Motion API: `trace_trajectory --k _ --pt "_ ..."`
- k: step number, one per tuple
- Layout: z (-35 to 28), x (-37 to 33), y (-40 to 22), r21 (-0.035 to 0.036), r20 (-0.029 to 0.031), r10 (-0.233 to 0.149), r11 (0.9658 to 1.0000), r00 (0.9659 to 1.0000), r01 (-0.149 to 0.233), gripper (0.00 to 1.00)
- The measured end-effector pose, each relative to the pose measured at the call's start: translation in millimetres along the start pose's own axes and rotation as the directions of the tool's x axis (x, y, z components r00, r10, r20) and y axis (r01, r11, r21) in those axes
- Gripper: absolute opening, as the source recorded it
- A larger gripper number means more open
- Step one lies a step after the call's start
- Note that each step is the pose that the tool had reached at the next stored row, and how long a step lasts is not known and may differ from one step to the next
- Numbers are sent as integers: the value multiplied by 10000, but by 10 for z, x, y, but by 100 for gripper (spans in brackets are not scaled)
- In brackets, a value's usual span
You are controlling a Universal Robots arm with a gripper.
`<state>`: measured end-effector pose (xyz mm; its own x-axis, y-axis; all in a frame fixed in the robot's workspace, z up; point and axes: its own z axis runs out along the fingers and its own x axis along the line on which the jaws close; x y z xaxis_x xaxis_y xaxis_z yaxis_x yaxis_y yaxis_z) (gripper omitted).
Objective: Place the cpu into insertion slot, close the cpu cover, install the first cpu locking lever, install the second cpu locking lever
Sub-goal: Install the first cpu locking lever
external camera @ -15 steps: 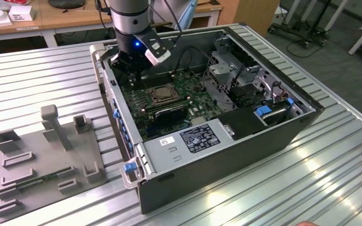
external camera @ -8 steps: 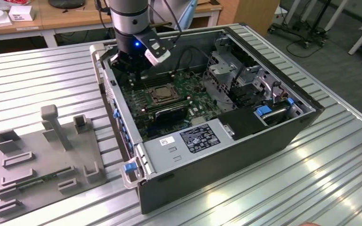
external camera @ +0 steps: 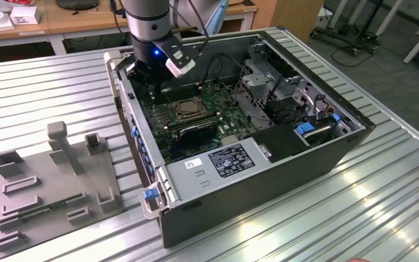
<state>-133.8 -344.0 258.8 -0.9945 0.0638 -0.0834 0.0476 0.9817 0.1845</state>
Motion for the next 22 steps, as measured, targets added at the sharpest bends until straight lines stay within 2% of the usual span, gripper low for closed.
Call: trace_trajectory --k 2,4,7,10,11,18,22 --pt "13 2 1 -18 -1 0 10000 10000 0 11" --pt "20 4 2 -87 -5 9 10000 10000 -9 11" --pt "24 6 6 -200 -12 20 9998 10000 -20 11" --pt "29 7 15 -364 -18 34 9993 10000 -35 11" --pt "29 7 18 -394 -20 37 9992 10000 -38 11" --pt "55 11 46 -418 -21 38 9991 10000 -39 11" --pt "73 14 65 -474 -25 45 9989 10000 -46 11"
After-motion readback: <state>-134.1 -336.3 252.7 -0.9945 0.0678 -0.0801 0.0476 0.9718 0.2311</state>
